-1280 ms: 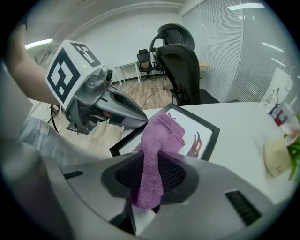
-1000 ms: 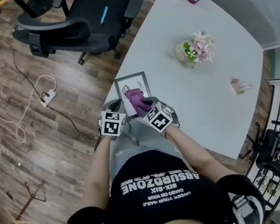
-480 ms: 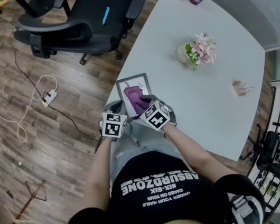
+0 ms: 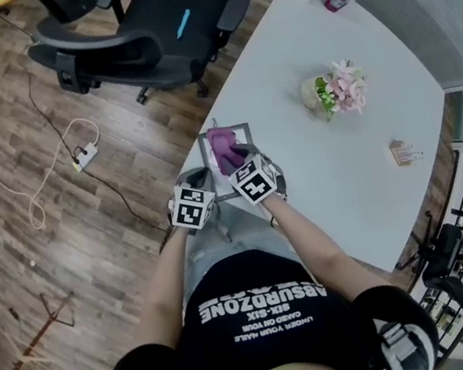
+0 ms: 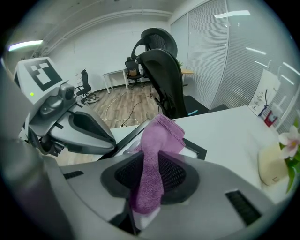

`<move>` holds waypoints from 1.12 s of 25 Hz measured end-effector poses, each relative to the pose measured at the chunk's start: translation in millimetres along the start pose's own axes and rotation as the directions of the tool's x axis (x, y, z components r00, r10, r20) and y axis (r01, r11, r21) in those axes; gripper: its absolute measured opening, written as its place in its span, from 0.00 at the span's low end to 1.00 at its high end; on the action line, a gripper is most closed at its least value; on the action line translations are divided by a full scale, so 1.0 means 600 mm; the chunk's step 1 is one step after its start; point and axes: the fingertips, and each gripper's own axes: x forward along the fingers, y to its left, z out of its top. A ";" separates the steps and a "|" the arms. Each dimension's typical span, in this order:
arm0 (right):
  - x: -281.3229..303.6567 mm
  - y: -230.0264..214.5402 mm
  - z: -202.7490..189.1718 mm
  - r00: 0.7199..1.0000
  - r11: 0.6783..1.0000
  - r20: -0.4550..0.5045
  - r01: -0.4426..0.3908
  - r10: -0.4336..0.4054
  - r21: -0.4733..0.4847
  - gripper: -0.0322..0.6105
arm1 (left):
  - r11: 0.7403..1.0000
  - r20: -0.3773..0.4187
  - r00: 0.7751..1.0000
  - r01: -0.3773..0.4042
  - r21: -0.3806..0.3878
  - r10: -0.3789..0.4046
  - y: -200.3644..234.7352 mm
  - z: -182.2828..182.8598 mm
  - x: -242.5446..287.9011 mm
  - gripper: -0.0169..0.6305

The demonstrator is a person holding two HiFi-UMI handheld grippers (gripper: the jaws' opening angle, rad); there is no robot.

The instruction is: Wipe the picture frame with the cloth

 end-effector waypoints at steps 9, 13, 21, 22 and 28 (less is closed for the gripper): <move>0.023 -0.025 0.041 1.000 1.000 0.004 0.024 -0.024 -0.005 0.22 | 1.000 -0.015 1.000 0.017 -0.003 -0.017 0.003 0.001 0.001 0.05; 0.026 -0.032 0.054 1.000 1.000 0.013 0.028 -0.027 -0.014 0.22 | 1.000 -0.020 1.000 0.015 0.002 -0.015 0.008 0.008 0.004 0.05; 0.022 -0.041 0.052 0.999 0.999 0.019 0.037 -0.037 -0.010 0.22 | 1.000 -0.016 1.000 0.009 0.000 -0.009 0.009 0.009 0.004 0.05; 0.021 -0.045 0.050 0.999 0.999 0.018 0.042 -0.041 -0.006 0.22 | 1.000 -0.016 1.000 0.009 -0.001 -0.009 0.009 0.009 0.003 0.05; 0.013 -0.070 0.036 0.997 0.997 0.007 0.074 -0.074 0.015 0.22 | 1.000 -0.014 1.000 0.007 0.001 -0.007 0.010 0.008 0.003 0.05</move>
